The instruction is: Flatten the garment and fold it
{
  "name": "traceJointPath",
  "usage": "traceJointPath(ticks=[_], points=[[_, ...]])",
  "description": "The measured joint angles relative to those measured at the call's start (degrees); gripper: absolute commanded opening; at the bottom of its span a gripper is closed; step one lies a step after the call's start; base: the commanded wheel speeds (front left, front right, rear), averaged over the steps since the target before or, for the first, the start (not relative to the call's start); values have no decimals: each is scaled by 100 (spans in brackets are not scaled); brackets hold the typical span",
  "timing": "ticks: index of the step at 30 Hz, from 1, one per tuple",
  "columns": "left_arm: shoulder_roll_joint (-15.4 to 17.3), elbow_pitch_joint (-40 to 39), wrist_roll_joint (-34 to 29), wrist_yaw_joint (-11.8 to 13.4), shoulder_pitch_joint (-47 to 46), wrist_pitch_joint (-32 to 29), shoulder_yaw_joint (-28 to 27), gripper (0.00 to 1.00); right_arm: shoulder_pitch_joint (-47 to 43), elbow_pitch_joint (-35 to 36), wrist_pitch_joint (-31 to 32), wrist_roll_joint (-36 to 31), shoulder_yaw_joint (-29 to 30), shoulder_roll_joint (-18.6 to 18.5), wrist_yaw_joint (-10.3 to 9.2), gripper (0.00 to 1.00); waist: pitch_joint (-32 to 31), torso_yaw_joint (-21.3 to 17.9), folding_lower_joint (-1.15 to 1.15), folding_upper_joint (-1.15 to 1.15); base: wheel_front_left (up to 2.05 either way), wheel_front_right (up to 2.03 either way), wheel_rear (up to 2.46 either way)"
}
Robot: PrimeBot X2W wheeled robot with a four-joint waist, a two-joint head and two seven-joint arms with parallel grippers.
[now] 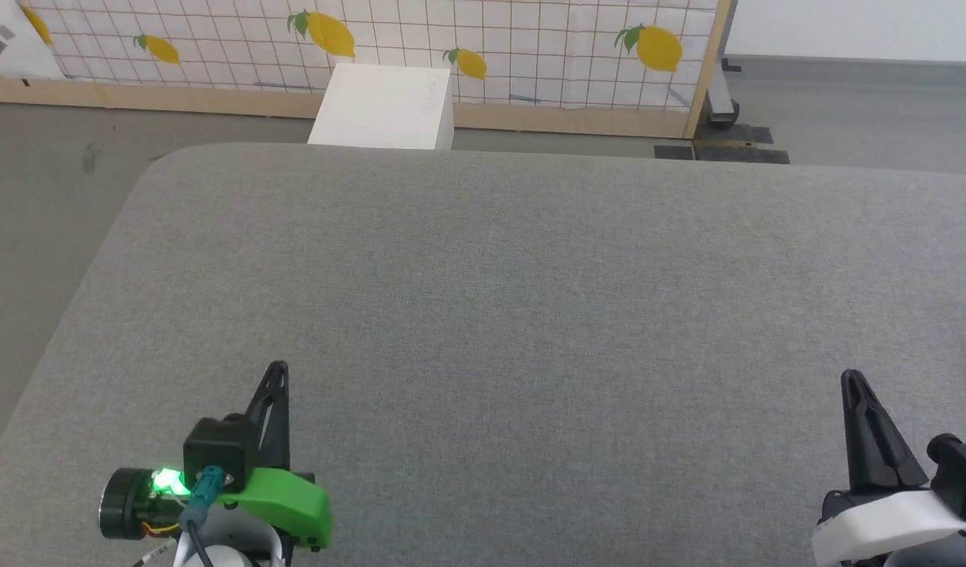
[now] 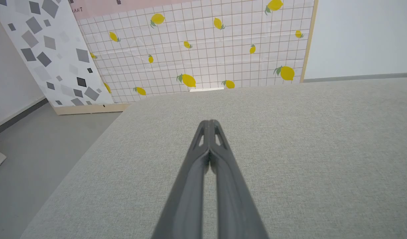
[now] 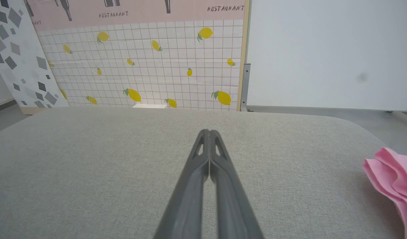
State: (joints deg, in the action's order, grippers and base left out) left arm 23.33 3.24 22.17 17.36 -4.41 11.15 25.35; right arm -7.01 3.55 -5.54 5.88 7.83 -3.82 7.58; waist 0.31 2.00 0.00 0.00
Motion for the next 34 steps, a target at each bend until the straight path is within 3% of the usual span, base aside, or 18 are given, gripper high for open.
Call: traceJointPath(ticks=[34], points=[[-671,-103,-710,-571,103,-359,-829,0,212,-118,159,-193,-257,24,0,0,-10,-67,0,0,0,0,0]])
